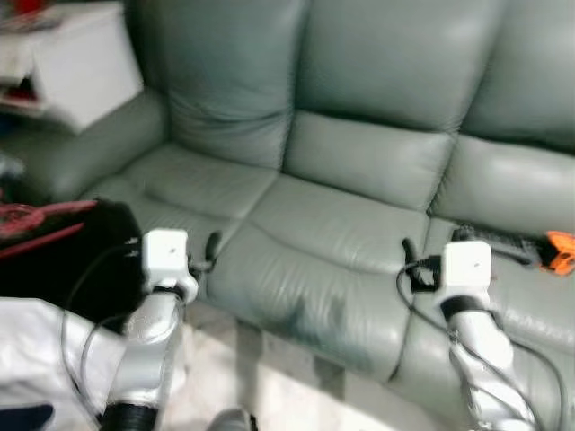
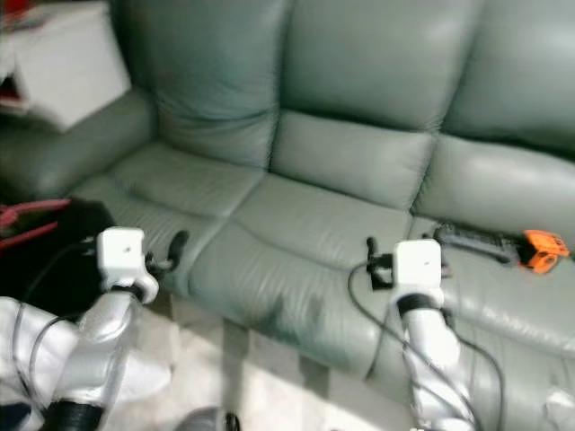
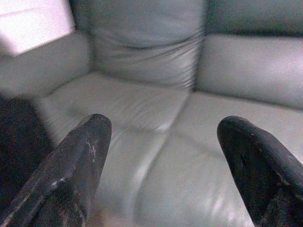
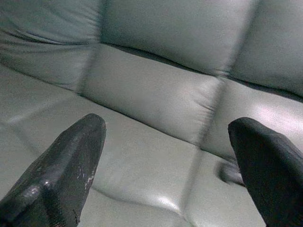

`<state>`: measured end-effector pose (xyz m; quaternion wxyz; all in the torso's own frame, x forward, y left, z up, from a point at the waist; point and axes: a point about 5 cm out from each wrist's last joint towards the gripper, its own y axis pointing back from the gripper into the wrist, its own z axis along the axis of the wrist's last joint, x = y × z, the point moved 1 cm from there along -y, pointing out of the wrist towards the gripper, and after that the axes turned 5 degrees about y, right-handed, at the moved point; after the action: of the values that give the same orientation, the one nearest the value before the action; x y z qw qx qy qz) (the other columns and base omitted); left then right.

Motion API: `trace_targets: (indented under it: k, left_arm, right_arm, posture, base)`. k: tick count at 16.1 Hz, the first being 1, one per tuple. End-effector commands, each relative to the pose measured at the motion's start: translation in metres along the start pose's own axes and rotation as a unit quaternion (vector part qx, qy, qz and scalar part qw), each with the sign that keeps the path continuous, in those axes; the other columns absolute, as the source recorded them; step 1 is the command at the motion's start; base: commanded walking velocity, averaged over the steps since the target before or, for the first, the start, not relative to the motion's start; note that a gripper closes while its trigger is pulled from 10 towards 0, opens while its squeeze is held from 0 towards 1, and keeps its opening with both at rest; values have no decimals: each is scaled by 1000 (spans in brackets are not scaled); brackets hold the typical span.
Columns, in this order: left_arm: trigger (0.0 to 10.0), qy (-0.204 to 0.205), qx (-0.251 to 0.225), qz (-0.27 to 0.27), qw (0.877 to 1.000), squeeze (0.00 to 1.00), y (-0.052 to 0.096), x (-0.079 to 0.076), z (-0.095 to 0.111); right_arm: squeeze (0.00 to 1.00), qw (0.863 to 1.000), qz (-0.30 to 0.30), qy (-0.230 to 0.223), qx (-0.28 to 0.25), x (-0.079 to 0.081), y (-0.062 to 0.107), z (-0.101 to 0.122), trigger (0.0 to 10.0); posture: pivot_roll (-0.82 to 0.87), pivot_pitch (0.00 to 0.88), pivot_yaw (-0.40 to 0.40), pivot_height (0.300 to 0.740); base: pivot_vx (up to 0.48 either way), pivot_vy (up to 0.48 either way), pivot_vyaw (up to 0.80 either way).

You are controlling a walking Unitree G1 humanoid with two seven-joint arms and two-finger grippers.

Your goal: Hang hanger

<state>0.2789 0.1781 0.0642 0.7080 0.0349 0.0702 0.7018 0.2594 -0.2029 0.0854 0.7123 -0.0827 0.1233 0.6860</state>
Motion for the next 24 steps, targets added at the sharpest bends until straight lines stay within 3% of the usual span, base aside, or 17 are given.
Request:
trace_targets:
  k: [1,6,8,12,15,17,20,21,24]
  left_arm:
    - [10000,-6,-6,1,1000,0,0,-1,4]
    - [10000,10,26,20,999,0,7,-2,-12]
    - [10000,-3,33,22,999,0,6,1,-17]
    - [10000,8,-9,42,999,0,-5,6,3]
    - [10000,-4,-34,49,998,0,-15,9,14]
    - [10000,3,-44,77,996,0,-13,17,13]
    - [10000,-5,-30,75,997,0,-5,18,5]
    - [10000,-18,-29,62,998,0,-5,17,6]
    - [10000,-42,-11,62,997,0,-1,23,2]
  right_arm:
    - [0,1000,2,4,0,-1,4,-2,10000]
    - [0,999,1,-5,33,1,14,-19,10000]
    - [0,999,2,-7,51,0,19,-25,10000]
    - [0,1000,-8,4,14,-7,8,-12,10000]
    - [0,999,46,27,10,0,-3,-10,10000]
    - [0,998,50,29,23,-8,-8,-12,10000]
    - [0,999,37,23,31,-11,-7,-17,10000]
    - [0,999,28,18,28,-10,-5,-17,10000]
    - [0,999,-8,-17,43,-11,8,-26,10000]
  posture:
    - [-74,0,80,740]
    - [-71,0,71,740]
    - [-66,0,22,740]
    - [-82,0,52,740]
    - [-35,0,-60,740]
    - [-13,0,-113,740]
    - [-32,0,-79,740]
    - [-56,0,-13,740]
    - [-69,0,57,740]
  base:
    - [0,0,800]
    - [0,0,800]
    - [0,0,800]
    - [0,0,800]
    - [0,0,698]
    - [0,0,0]
    - [0,0,0]
    - [0,0,0]
    - [0,0,0]
